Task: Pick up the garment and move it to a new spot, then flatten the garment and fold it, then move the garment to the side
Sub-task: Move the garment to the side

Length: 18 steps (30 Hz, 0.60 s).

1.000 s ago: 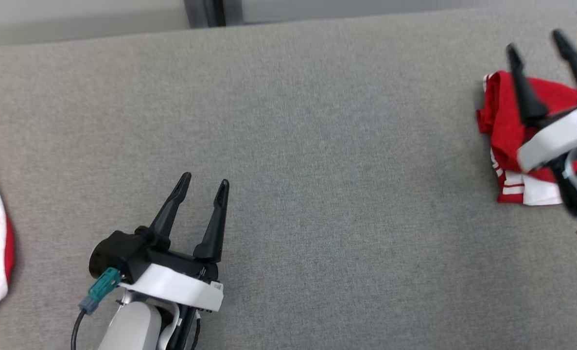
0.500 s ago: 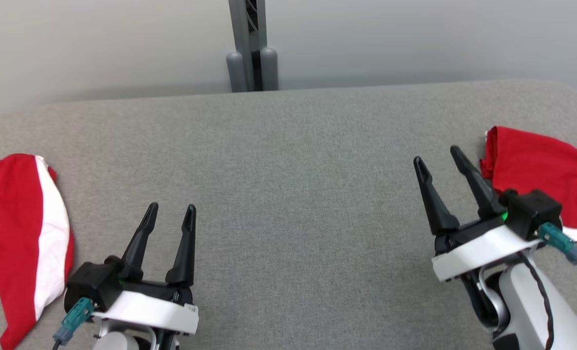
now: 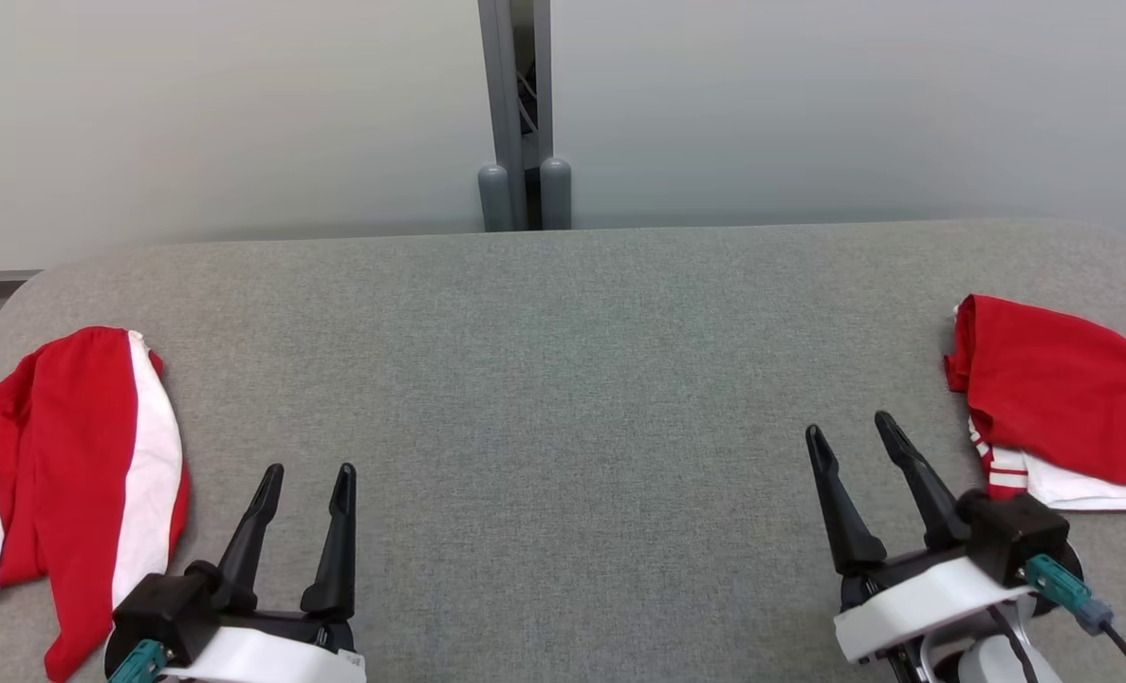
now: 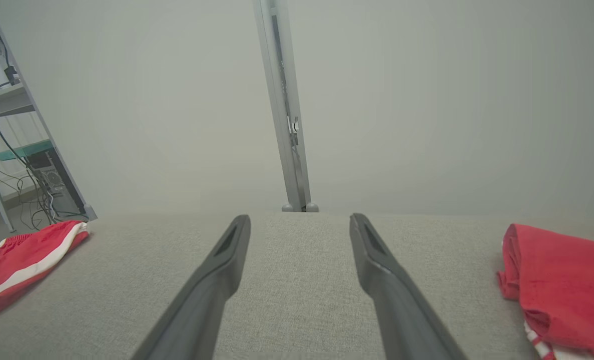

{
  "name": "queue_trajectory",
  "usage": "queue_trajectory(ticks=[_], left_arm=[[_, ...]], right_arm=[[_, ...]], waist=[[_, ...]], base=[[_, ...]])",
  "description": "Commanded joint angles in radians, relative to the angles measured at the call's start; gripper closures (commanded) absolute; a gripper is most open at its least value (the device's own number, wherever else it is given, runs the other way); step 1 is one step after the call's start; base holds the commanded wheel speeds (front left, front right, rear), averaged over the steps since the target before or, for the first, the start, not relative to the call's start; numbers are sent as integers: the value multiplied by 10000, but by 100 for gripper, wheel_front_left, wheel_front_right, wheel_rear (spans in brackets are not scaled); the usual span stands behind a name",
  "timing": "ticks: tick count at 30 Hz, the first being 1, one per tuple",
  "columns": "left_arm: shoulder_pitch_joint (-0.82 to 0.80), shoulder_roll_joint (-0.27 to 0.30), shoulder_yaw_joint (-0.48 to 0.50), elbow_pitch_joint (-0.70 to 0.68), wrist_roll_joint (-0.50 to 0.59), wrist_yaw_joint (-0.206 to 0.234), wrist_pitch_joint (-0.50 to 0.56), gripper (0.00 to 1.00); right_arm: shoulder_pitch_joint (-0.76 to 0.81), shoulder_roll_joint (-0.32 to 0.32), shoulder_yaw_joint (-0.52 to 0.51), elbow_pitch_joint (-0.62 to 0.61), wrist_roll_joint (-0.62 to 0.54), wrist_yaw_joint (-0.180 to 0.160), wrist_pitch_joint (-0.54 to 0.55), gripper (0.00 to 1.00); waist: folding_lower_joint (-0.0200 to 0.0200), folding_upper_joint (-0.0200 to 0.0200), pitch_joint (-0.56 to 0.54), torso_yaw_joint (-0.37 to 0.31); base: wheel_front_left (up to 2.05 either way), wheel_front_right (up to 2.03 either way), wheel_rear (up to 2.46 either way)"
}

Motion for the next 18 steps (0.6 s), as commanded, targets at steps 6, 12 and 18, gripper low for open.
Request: queue_trajectory(ticks=[6, 12, 18], left_arm=[[130, 46, -7, -77, 102, 7, -1, 0], [137, 43, -160, -46, 96, 7, -1, 0], [112, 45, -237, 18, 8, 7, -1, 0]], right_arm=[[315, -2, -496, 66, -33, 0, -7, 0], [276, 10, -734, 144, 19, 0, -7, 0], [273, 10, -666, 233, -140, 0, -7, 0]], waist=[[0, -1, -99, 76], [0, -1, -150, 78], [0, -1, -156, 75]], base=[[0, 0, 0], [0, 0, 0], [0, 0, 0]])
